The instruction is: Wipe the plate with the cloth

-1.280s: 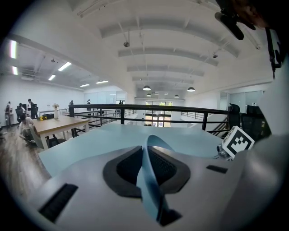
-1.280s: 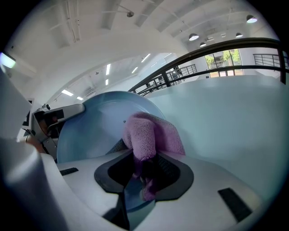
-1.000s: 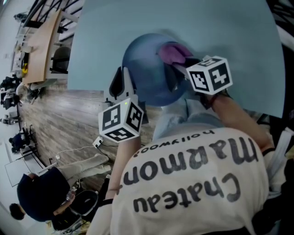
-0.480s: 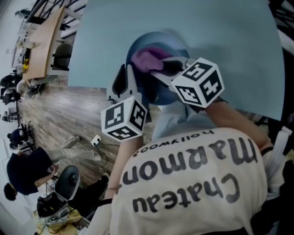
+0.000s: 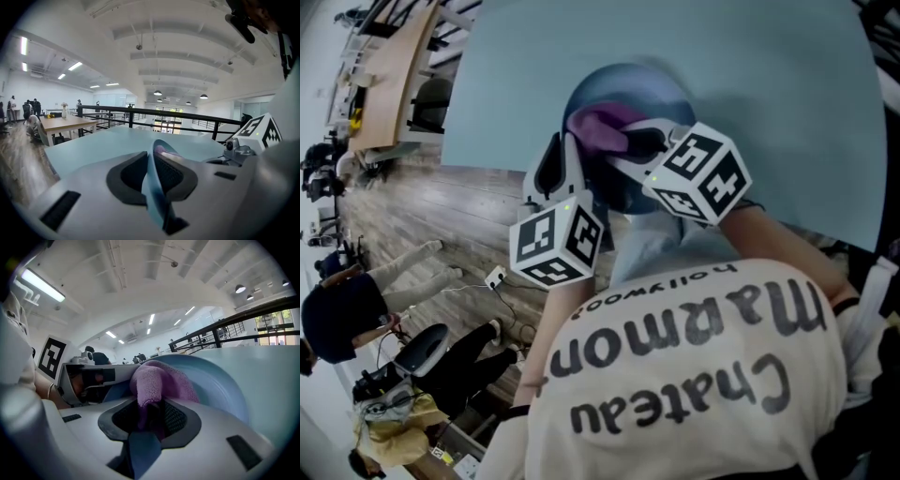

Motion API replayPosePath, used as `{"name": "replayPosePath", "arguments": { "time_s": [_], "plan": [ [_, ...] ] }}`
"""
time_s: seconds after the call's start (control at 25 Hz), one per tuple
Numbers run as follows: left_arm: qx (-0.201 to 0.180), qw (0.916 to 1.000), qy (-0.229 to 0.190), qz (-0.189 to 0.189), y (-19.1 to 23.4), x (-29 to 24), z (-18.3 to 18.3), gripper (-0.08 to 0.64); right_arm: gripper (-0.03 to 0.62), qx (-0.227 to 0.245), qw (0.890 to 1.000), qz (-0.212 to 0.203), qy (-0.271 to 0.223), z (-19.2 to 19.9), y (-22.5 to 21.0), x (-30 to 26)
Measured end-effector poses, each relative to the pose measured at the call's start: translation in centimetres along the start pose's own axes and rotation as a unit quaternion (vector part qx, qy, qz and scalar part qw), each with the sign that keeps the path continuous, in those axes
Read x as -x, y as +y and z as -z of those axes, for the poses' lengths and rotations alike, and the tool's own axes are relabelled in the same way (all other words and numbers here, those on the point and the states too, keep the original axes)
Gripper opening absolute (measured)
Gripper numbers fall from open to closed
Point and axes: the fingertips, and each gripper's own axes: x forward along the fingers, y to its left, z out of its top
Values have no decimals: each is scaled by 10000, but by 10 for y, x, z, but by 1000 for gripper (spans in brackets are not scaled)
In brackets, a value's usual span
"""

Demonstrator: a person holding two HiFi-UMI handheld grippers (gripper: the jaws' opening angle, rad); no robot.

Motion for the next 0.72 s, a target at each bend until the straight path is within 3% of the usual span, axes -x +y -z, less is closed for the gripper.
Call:
{"name": "replayPosePath", "arguments": {
  "time_s": [0.24, 0.72],
  "plan": [
    [-43, 10000, 13, 32, 3, -3, 1, 36, 141, -259, 9997, 12, -44, 3, -12, -3],
    [-53, 10000, -26, 68, -4, 4, 0, 37, 141, -807, 9950, 570, 128, 35, -44, 26]
  ]
}}
